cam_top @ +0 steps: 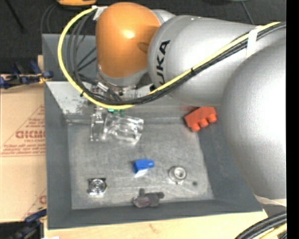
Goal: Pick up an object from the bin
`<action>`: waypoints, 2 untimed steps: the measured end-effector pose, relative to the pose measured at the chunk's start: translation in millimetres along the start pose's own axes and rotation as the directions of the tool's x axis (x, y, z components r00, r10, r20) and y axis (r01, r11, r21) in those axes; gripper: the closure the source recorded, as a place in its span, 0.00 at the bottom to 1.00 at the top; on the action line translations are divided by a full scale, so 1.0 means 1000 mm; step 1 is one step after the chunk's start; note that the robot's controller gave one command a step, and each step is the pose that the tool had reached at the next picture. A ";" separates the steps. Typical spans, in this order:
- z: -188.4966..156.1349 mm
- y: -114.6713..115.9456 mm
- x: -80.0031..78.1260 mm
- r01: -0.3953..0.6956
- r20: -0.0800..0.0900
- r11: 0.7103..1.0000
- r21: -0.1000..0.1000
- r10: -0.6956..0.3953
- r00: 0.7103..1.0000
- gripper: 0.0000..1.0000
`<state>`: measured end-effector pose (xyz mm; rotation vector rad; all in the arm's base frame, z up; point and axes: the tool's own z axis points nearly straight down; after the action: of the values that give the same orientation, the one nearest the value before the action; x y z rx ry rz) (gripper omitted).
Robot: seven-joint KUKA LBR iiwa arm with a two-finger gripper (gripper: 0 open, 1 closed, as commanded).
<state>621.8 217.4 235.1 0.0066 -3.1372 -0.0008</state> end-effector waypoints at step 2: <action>0.120 -0.132 0.015 0.249 0.039 0.969 -0.003 -0.248 0.968 0.00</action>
Offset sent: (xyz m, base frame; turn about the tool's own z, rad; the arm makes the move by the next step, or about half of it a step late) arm -0.0126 -0.0603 -0.1042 -0.0484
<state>606.6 85.8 115.3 0.4044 -3.1494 -0.0135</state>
